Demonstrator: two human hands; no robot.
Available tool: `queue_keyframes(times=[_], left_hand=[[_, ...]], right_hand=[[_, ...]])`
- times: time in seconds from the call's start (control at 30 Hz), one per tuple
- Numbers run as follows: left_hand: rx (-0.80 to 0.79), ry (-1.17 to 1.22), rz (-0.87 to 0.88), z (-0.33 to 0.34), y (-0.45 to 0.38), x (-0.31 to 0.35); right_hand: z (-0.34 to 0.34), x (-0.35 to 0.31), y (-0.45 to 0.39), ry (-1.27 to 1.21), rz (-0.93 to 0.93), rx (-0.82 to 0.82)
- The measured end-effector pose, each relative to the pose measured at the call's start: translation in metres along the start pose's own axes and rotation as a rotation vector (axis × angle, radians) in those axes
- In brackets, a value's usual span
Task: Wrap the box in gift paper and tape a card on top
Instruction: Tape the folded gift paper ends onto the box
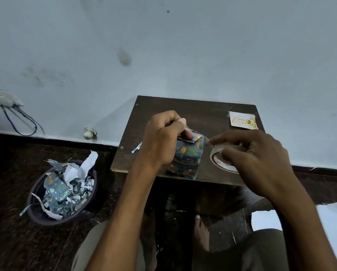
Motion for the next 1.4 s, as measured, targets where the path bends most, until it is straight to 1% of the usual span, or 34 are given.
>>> queue_keyframes(times=[0.1,0.2,0.27,0.33,0.47,0.53,0.6,0.73,0.83,0.97,1.03,1.1,1.17,1.23,1.33,1.4], left_hand=[[-0.011,-0.008,0.004,0.001,0.001,0.0],[-0.017,-0.005,0.009,0.001,0.001,0.001],[-0.021,-0.015,0.013,0.001,0.001,0.001],[-0.024,-0.015,0.017,0.001,0.001,0.0],[-0.027,0.002,0.015,0.001,0.001,0.001],[-0.041,0.02,0.02,0.001,0.002,0.002],[-0.059,0.035,0.045,0.0,0.003,0.004],[-0.077,0.042,0.058,0.002,0.007,0.009],[-0.093,-0.009,0.068,0.001,0.009,0.013],[-0.116,-0.03,0.029,-0.005,0.008,0.013],[-0.123,-0.088,0.071,-0.007,0.008,0.01],[-0.173,-0.161,0.108,-0.008,0.009,0.007],[-0.212,-0.267,0.168,-0.01,0.011,0.003],[-0.213,-0.386,0.217,-0.012,0.01,-0.002],[-0.217,-0.449,0.134,-0.015,0.009,-0.011],[-0.258,-0.395,0.111,-0.015,0.009,-0.012]], right_hand=[[0.004,-0.003,0.0,0.011,-0.031,0.078],[0.006,-0.001,-0.001,-0.059,-0.065,0.118],[0.009,0.003,-0.002,-0.122,-0.066,0.094],[0.012,0.006,-0.003,-0.215,-0.049,0.031],[0.013,0.005,-0.006,-0.501,0.009,-0.069],[0.009,0.004,-0.006,-0.61,0.038,-0.07],[0.005,0.004,-0.005,-0.665,0.057,-0.048],[0.005,0.008,-0.007,-0.711,0.078,-0.05],[0.005,0.01,-0.008,-0.739,0.099,-0.048],[-0.001,0.01,-0.007,-0.738,0.116,-0.027],[-0.005,0.011,-0.007,-0.775,0.152,0.002],[-0.008,0.012,-0.007,-0.805,0.186,0.015],[-0.007,0.011,-0.007,-0.814,0.197,0.007],[-0.006,0.01,-0.007,-0.812,0.2,0.012],[-0.007,0.01,-0.007,-0.812,0.199,0.019],[-0.009,0.008,-0.007,-0.81,0.186,0.013]])
Point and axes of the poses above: each hand's wrist, its own y-axis away from the middle knuckle, its own z-axis out of the palm, x = y × z, the point moved 4 cm from there along -y, towards the middle knuckle, and after that the axes turned 15 degrees about -y, right-handed, at the moved point
